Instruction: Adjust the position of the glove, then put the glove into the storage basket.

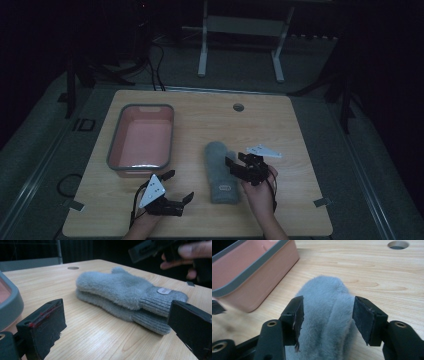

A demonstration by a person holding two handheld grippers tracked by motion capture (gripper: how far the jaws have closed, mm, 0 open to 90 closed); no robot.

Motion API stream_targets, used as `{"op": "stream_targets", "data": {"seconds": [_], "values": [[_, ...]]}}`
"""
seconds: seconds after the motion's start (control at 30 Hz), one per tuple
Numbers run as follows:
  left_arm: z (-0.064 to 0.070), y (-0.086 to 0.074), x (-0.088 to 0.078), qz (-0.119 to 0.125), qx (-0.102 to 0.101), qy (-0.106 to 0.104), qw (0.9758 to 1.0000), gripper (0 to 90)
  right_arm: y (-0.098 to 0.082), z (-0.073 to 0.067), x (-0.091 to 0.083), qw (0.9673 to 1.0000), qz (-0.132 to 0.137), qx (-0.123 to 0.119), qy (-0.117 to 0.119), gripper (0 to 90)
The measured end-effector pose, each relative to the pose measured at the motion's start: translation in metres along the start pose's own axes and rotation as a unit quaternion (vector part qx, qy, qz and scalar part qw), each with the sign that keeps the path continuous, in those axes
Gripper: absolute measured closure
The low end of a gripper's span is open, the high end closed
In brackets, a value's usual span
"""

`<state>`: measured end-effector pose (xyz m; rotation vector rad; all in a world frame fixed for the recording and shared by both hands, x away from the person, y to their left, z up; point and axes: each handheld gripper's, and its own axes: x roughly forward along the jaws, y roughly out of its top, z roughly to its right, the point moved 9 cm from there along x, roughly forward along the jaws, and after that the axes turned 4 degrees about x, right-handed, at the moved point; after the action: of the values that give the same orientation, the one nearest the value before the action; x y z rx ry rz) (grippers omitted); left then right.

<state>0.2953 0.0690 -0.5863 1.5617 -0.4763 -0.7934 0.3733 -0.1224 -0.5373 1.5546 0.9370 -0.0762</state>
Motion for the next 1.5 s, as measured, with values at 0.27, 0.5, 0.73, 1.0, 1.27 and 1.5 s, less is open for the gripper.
{"op": "stream_targets", "data": {"seconds": [0.27, 0.5, 0.73, 1.0, 1.27, 1.5], "values": [[-0.001, -0.006, 0.006, -0.064, -0.004, 0.022, 0.9977, 2.2, 0.001, 0.004, -0.006, 0.995, -0.041, -0.079, 0.046, 13.2], [0.0, 0.001, 0.011, -0.078, -0.054, 0.002, 0.9955, 2.2, -0.01, 0.022, -0.009, 0.9835, -0.042, -0.173, 0.03, 13.9], [0.008, 0.017, 0.022, -0.086, -0.044, -0.029, 0.9949, 5.0, -0.017, 0.041, -0.016, 0.9839, -0.055, -0.164, 0.046, 15.0], [0.012, 0.04, 0.042, -0.112, -0.057, -0.041, 0.9912, 6.1, -0.011, 0.038, -0.022, 0.9863, -0.049, -0.142, 0.069, 13.8], [0.009, 0.038, 0.063, -0.148, -0.07, -0.041, 0.9856, 9.1, -0.018, 0.025, -0.007, 0.9866, -0.066, -0.118, 0.091, 10.3], [0.004, 0.024, 0.088, -0.183, -0.07, -0.021, 0.9804, 15.5, -0.031, 0.032, 0.017, 0.9879, -0.087, -0.115, 0.056, 23.5]]}}
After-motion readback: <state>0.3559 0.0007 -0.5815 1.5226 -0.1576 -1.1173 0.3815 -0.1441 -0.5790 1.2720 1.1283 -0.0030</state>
